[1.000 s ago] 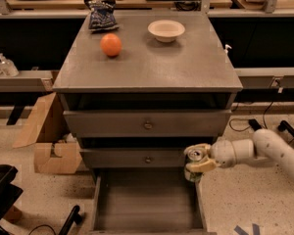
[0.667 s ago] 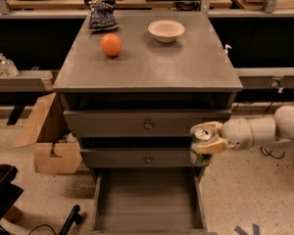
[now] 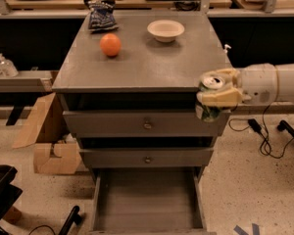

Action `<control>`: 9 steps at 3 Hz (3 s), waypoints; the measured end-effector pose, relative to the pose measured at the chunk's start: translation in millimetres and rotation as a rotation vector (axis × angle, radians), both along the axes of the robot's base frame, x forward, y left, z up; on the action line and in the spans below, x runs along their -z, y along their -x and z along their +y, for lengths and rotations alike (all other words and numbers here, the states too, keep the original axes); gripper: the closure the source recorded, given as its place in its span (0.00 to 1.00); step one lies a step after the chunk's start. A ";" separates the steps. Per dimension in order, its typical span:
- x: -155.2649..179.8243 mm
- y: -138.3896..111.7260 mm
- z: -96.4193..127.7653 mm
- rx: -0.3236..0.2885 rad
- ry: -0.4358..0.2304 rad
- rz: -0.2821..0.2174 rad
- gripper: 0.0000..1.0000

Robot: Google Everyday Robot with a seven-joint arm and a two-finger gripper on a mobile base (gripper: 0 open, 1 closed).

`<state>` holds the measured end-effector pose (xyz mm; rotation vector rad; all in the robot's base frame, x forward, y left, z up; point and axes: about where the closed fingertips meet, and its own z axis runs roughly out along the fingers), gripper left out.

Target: Pick green can from bottom drawer and place on counter

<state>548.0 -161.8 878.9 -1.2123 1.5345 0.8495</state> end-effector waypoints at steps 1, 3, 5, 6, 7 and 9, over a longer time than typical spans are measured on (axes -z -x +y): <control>-51.9 -26.9 7.4 0.098 -0.007 -0.076 1.00; -89.1 -120.1 21.4 0.261 -0.052 -0.167 1.00; -57.9 -211.4 16.5 0.335 -0.073 -0.101 1.00; -27.3 -239.6 6.7 0.376 -0.040 -0.060 0.97; -28.6 -238.3 11.1 0.369 -0.044 -0.061 0.75; -26.3 -239.4 18.1 0.359 -0.045 -0.057 0.27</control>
Offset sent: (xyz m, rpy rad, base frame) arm 0.1197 0.0200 0.1290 0.0565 -0.2600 -0.3481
